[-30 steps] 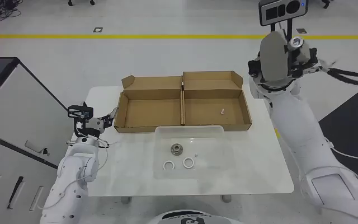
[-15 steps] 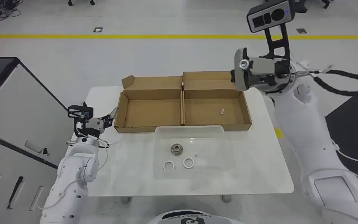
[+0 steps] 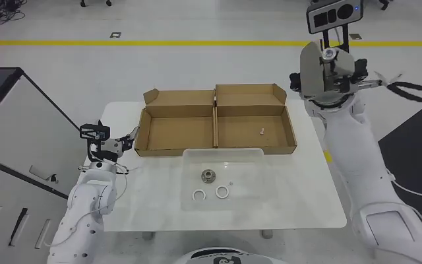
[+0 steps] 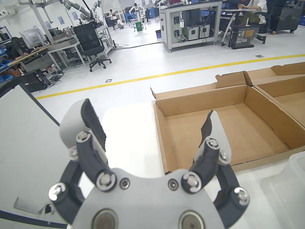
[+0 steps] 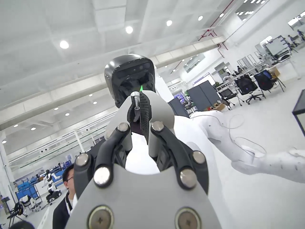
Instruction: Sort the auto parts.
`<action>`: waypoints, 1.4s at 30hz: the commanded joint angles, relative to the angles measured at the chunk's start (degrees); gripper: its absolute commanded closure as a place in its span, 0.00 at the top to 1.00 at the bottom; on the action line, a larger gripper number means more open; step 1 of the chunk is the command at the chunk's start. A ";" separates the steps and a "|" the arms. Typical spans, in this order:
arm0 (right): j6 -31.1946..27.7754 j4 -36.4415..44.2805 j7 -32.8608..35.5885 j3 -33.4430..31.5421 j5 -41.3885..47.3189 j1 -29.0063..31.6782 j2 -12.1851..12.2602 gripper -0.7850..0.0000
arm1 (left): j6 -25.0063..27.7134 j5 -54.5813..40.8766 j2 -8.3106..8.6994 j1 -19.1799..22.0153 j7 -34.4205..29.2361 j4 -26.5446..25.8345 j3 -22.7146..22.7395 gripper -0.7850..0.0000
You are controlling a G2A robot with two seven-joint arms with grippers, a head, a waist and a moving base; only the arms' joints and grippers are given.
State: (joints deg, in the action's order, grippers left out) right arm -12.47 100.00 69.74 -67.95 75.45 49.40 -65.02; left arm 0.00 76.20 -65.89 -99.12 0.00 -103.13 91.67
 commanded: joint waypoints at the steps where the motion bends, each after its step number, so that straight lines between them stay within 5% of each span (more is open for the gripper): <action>1: 1.50 -0.10 0.02 -0.61 -3.63 -0.17 0.17 0.00 | 0.00 0.00 0.00 0.00 0.00 0.00 0.00 1.00; 8: 4.25 0.42 0.73 -2.05 -9.15 -0.30 0.38 0.00 | 0.00 0.00 0.00 0.00 0.00 0.00 0.00 1.00; 16: 2.84 1.05 -0.08 -2.32 -2.09 1.06 -0.48 0.00 | 0.00 0.00 0.00 0.00 0.00 0.00 0.00 1.00; 38: 3.36 1.05 -0.08 -2.52 -1.39 1.47 -0.69 0.00 | 0.00 0.00 0.00 0.00 0.00 0.00 0.00 1.00; 42: 6.21 1.05 -0.79 -4.89 -7.87 1.82 -0.09 0.00 | 0.00 0.00 0.00 0.00 0.00 0.00 0.00 1.00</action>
State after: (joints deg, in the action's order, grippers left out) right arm -7.75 101.50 68.62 -71.83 70.58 51.25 -65.39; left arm 0.00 76.20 -65.89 -99.12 0.00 -103.13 91.67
